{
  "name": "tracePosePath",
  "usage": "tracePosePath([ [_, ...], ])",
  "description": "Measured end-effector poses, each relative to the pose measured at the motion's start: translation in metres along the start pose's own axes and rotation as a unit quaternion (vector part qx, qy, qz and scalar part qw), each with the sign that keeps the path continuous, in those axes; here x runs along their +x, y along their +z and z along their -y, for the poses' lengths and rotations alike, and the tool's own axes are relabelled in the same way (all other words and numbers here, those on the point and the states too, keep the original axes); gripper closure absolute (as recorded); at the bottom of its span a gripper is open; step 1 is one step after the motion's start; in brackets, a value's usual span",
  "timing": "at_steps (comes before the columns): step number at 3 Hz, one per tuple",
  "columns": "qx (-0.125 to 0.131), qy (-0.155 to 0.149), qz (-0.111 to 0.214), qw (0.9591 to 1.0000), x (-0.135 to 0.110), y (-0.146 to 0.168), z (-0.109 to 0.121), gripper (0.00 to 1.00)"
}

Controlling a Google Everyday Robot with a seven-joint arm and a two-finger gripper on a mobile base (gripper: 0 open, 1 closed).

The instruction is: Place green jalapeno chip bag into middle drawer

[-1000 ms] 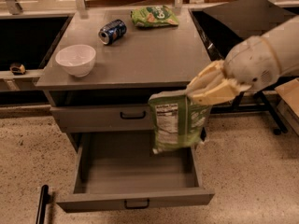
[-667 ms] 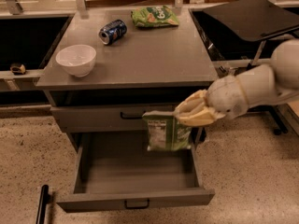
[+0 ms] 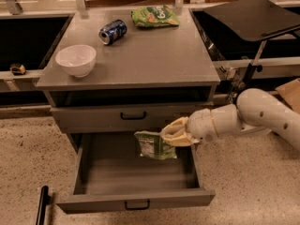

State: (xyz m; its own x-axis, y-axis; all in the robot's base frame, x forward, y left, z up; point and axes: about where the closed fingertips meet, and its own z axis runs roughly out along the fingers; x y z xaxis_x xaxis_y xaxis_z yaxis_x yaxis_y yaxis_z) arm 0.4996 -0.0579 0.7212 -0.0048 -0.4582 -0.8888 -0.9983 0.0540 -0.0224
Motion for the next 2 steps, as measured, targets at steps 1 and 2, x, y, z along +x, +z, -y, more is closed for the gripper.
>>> tracePosePath([
  [1,0.014,0.012,-0.001,0.9998,0.028,0.02,0.006,1.0],
  [2,0.03,0.029,0.009,0.9991,0.054,0.033,0.008,1.0],
])
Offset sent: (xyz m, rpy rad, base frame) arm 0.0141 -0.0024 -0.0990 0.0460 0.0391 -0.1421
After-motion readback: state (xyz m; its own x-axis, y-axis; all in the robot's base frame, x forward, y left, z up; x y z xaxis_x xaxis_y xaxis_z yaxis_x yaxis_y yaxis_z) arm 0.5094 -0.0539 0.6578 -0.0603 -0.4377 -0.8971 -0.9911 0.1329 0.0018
